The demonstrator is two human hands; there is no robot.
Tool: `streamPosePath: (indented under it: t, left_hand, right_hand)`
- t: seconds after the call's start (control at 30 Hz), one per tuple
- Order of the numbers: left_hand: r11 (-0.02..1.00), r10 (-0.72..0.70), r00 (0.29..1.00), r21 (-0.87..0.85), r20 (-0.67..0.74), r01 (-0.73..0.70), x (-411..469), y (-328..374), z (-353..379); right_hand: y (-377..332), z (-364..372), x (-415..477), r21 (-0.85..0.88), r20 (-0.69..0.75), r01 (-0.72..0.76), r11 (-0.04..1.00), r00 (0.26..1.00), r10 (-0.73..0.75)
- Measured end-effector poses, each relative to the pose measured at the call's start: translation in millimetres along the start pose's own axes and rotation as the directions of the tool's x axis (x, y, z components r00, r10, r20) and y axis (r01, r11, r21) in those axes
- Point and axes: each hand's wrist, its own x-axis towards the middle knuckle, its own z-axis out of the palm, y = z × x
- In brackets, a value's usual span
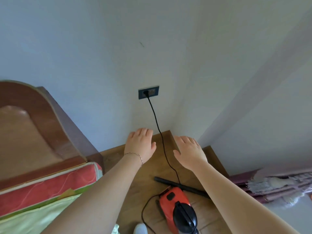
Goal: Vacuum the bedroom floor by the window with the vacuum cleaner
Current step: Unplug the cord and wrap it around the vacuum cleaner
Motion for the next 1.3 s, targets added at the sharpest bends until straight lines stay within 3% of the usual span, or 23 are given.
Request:
streamPosePath:
  t: [0.37,0.6,0.87,0.93,0.97,1.03,1.1,1.2,1.3]
  left_hand:
    - [1.000,-0.014,0.999,0.008,0.043,0.014,71,-59,14]
    - [0.998,-0.050,0.999,0.031,-0.014,0.050,149,-91,38]
    - [0.963,-0.215,0.976,-0.170,-0.029,0.207,208,-78,82]
    - [0.890,-0.313,0.950,-0.350,0.001,0.293,212,-79,88]
    - [0.831,-0.367,0.930,-0.445,0.013,0.334,215,-80,91]
    - [0.725,-0.429,0.902,-0.576,0.051,0.378,226,-82,96]
    - [0.608,-0.462,0.880,-0.684,0.109,0.404,236,-77,104]
    - [0.394,-0.415,0.889,-0.841,0.197,0.370,245,-58,120]
    - [0.256,-0.308,0.919,-0.909,0.246,0.329,244,-35,139]
  right_hand:
    - [-19,-10,98,-0.120,0.033,0.053,0.991,0.998,-0.049]
    - [-19,3,190,-0.137,0.008,0.120,0.983,0.993,-0.120]
    - [-11,26,267,-0.069,-0.104,0.198,0.978,0.973,-0.204]
    - [-11,29,276,0.030,-0.091,0.184,0.983,0.979,-0.180]
    - [-11,31,281,0.159,-0.079,0.157,0.975,0.986,-0.146]
    - [-15,32,294,0.452,-0.043,0.065,0.889,0.998,-0.051]
    - [-22,27,307,0.602,0.032,-0.035,0.798,0.999,0.020]
    - [-30,19,325,0.665,0.076,-0.089,0.741,0.996,0.051]
    - [-44,16,346,0.789,0.159,-0.185,0.585,0.983,0.097]
